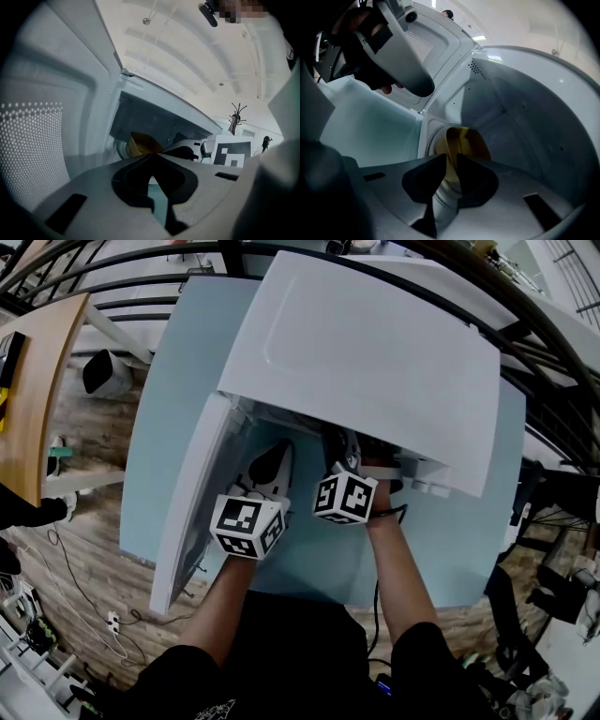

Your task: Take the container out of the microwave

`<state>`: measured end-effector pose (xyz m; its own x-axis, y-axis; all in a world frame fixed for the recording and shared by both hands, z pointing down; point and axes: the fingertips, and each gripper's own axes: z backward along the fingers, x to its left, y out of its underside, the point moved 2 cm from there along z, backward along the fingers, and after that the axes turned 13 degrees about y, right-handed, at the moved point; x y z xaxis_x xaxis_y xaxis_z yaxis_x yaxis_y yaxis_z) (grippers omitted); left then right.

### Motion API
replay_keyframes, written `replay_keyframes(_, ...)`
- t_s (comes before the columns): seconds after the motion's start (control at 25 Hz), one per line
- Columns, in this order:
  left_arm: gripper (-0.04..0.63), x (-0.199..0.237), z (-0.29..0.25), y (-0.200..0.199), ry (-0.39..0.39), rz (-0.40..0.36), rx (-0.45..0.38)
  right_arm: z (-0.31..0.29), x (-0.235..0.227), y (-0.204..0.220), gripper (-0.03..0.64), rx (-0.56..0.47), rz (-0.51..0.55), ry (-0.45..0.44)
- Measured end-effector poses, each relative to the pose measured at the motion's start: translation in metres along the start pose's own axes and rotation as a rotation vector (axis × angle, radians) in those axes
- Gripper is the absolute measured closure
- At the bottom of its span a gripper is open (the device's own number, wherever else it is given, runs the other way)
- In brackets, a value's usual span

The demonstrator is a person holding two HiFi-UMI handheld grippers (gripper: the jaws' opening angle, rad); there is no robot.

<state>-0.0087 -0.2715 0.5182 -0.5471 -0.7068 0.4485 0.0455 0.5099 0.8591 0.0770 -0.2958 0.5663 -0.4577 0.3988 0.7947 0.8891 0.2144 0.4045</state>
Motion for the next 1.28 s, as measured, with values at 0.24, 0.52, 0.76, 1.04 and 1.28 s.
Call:
replay_keyframes(0.24,0.588,0.001,-0.001,-0.001,0.002,0.002,-0.005,-0.003,0.001,0.000,0.560,0.007,0.044,-0.026)
replay_keyframes(0.52,0.588,0.000,0.000,-0.003,-0.001,0.005,-0.009,-0.002,0.001,-0.003,0.580,0.003,0.078,-0.044)
replay_keyframes(0.76,0.588,0.000,0.001,-0.004,-0.003,0.005,-0.012,0.001,0.001,-0.006,0.592,-0.007,0.087,-0.044)
replay_keyframes(1.04,0.588,0.000,0.003,-0.005,-0.006,0.003,-0.016,0.005,0.003,-0.006,0.594,-0.013,0.105,-0.030)
replay_keyframes(1.28,0.588,0.000,0.005,-0.006,-0.009,0.004,-0.019,0.009,0.000,-0.009,0.594,-0.020,0.104,-0.022)
